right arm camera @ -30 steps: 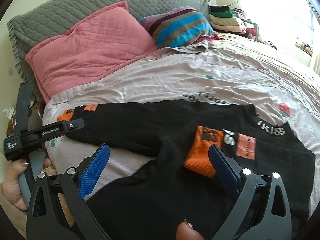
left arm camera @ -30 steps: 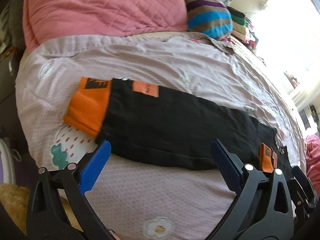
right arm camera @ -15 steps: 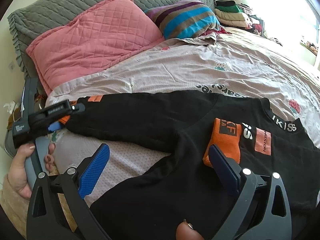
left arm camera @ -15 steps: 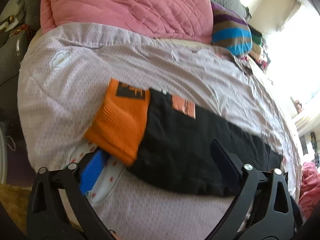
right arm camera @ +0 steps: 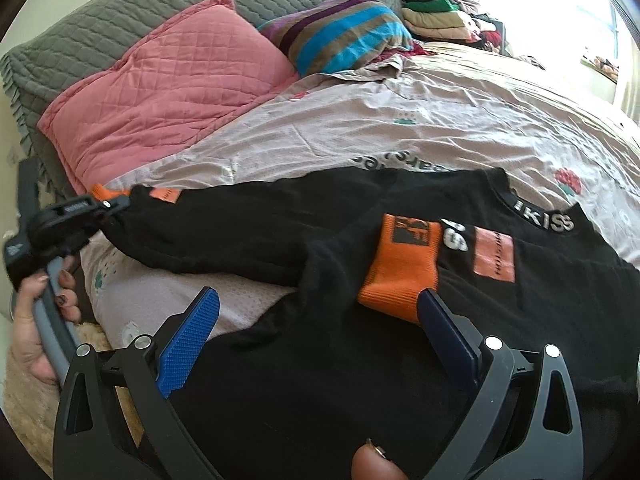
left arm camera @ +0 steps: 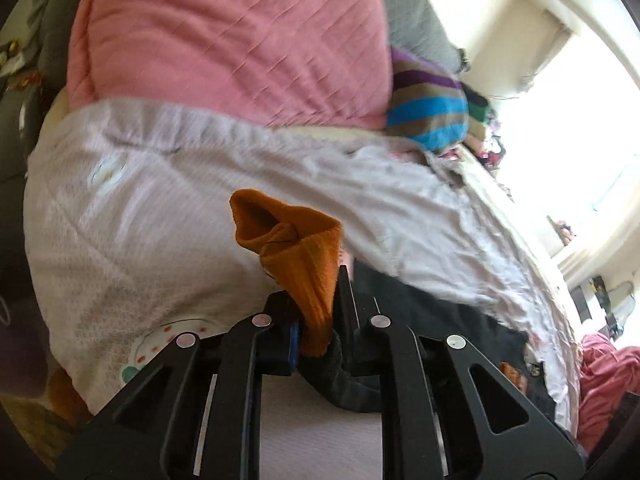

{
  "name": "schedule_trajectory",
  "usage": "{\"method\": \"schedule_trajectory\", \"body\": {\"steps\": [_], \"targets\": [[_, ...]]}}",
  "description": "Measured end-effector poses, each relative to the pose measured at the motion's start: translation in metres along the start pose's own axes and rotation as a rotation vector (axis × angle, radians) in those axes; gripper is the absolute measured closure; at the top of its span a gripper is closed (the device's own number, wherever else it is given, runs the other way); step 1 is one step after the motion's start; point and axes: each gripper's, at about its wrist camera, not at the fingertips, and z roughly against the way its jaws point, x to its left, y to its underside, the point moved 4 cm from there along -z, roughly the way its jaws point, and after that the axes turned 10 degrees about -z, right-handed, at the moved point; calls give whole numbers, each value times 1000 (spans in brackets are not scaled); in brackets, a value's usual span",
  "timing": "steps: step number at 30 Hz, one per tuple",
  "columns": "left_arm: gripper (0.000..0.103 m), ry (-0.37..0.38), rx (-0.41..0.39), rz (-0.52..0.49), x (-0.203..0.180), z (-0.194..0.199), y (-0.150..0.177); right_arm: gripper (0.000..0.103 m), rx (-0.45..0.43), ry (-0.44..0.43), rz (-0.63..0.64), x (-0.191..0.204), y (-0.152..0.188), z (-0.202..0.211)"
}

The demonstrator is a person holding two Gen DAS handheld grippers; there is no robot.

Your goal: Fold small clothes

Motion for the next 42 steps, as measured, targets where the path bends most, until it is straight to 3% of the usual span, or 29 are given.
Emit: {"method": "schedule_trajectory", "body": {"steps": [6,15,33,42], "targets": [[97,75,-44,-58,-41,23,-9,5,-26,11,-46,-23,-1,16],[99,208,-26,-126,-100,34,-3,5,-72,25,-105,-54,-3,44],[100,440,67,-272,-218,43,32,5,-146,118,-280,-146,15,96],[100,544,185,-376,-279,29,77,5,-176,173,-410,-199,25,121]]}}
